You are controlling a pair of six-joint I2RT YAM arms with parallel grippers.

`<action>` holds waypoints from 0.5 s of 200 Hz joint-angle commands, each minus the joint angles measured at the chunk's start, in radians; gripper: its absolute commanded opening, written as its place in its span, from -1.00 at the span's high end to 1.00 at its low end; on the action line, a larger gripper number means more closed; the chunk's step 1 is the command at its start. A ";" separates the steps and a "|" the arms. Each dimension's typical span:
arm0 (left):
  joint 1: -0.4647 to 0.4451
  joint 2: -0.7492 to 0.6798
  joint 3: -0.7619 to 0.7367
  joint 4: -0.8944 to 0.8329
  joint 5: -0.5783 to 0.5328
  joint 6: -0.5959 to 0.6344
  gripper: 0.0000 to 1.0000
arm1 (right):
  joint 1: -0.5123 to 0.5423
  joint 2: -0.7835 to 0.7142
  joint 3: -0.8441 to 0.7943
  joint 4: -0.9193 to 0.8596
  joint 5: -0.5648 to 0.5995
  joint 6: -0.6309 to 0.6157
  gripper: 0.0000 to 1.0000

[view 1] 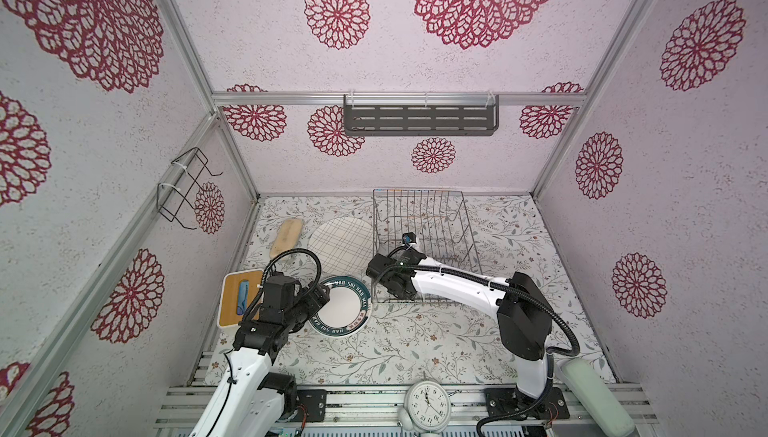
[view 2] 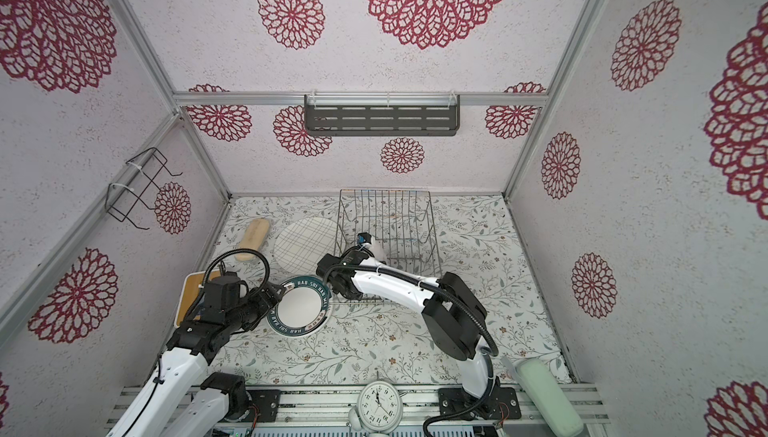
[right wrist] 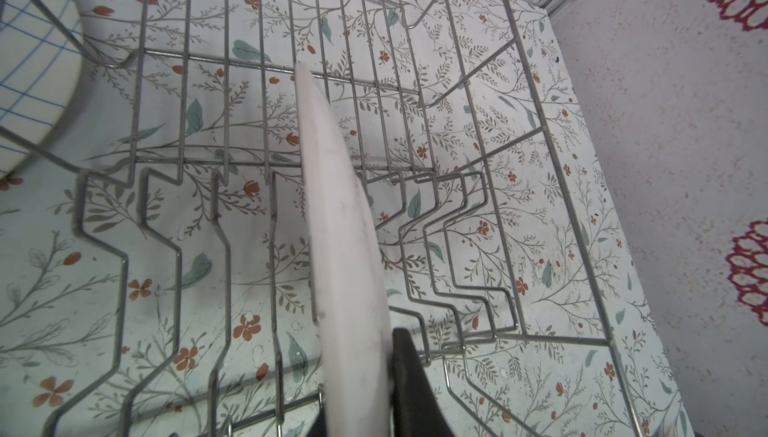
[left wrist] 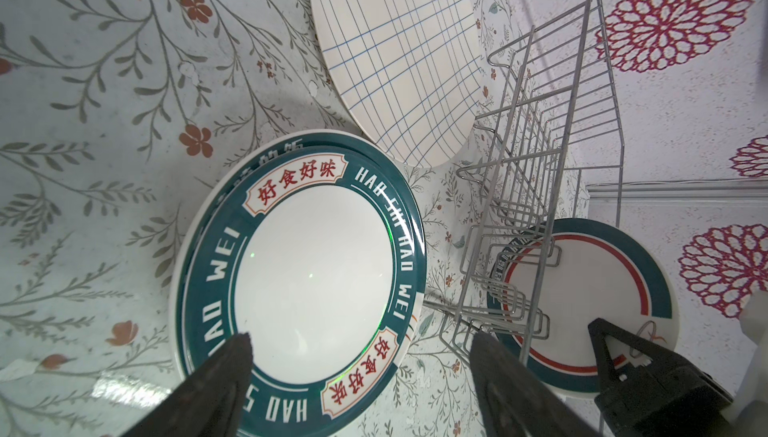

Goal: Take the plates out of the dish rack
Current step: 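Close the right gripper on the rim of the plain white plate, then lift the green-and-red-rimmed plate out of the rack with the right gripper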

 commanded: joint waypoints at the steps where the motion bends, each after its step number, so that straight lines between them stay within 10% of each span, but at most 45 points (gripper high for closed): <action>1: 0.006 0.002 0.032 0.026 0.007 0.017 -0.73 | 0.008 -0.034 0.043 -0.069 0.095 0.063 0.74; 100: 0.006 -0.010 0.037 0.017 0.006 0.016 -0.73 | 0.040 -0.077 0.126 -0.165 0.173 0.092 0.76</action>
